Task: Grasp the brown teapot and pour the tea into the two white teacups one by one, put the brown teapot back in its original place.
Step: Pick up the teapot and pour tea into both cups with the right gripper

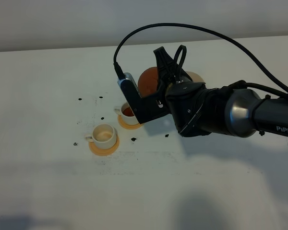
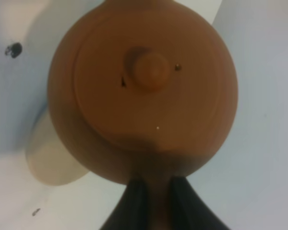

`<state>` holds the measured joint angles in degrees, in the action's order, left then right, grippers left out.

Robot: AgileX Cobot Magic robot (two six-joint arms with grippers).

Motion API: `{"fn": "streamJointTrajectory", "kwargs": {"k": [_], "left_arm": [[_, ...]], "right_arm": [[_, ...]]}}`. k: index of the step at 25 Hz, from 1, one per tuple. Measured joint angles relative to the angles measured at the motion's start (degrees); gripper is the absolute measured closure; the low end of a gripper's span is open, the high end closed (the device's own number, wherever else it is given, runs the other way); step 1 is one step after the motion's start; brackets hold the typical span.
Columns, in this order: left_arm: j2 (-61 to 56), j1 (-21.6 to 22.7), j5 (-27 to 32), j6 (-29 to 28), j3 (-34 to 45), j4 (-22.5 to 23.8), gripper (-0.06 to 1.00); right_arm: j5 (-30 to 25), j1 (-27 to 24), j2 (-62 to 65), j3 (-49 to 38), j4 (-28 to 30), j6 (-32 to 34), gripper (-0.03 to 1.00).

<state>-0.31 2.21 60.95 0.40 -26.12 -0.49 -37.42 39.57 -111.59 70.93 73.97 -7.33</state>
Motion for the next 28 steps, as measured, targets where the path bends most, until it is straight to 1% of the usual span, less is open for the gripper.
{"fn": "streamJointTrajectory", "kwargs": {"k": [7, 11, 28], "left_arm": [[0.0, 0.0, 0.0, 0.0, 0.0, 0.0, 0.72], [0.0, 0.0, 0.0, 0.0, 0.0, 0.0, 0.72], [0.0, 0.0, 0.0, 0.0, 0.0, 0.0, 0.72]], "right_arm": [[-0.4, 0.2, 0.0, 0.0, 0.2, -0.5, 0.87], [-1.0, 0.5, 0.0, 0.0, 1.5, -0.6, 0.87], [-2.2, 0.6, 0.0, 0.0, 3.2, -1.8, 0.87]]}}
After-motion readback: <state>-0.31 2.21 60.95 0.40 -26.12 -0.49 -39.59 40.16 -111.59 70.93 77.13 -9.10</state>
